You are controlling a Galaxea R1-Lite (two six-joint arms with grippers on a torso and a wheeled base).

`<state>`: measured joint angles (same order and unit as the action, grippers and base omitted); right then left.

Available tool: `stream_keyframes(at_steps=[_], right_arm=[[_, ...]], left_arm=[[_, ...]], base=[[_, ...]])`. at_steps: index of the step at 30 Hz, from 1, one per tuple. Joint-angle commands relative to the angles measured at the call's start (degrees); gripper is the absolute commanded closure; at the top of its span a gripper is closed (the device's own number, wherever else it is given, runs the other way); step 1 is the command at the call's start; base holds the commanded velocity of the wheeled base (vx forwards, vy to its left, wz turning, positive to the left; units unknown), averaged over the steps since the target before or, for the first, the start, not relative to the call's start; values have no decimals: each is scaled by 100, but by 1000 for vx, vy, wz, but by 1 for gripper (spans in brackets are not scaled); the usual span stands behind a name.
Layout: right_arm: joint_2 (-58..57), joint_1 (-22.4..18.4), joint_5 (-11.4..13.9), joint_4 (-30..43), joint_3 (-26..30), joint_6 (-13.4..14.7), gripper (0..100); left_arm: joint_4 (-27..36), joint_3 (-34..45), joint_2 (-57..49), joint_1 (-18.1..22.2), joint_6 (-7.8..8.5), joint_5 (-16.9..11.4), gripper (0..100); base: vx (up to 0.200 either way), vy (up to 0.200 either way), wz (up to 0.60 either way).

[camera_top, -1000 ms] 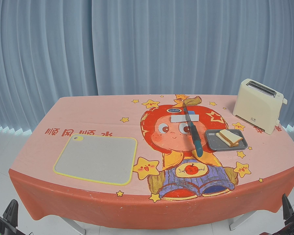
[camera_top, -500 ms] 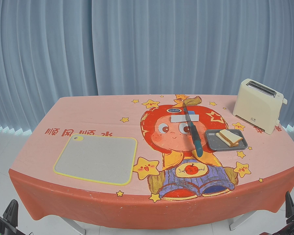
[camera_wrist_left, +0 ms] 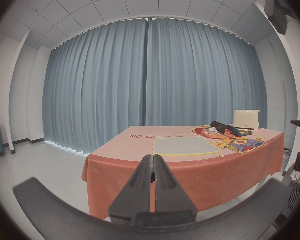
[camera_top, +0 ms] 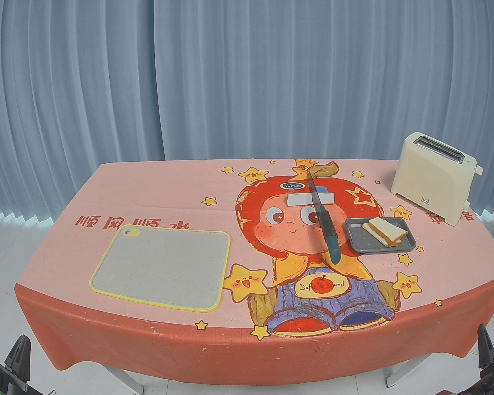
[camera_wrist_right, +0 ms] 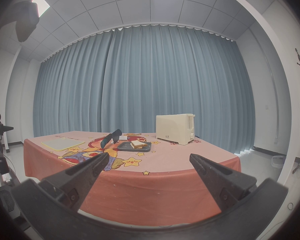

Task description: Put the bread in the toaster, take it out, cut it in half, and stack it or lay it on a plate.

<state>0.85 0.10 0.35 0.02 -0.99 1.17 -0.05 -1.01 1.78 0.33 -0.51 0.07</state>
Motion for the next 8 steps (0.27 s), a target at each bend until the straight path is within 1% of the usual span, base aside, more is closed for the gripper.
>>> stream_keyframes(at_steps=[1, 5, 8], right_arm=[[-85, -1, 9, -2, 99, -12, 0], [-85, -1, 9, -2, 99, -47, 0], [-85, -1, -9, -2, 99, 6, 0]], left_arm=[[5, 101, -2, 2, -2, 1, 100], [-4, 101, -2, 2, -2, 1, 100], [5, 101, 7, 2, -2, 1, 100]], base=[[0, 0, 0], [0, 0, 0], [0, 0, 0]])
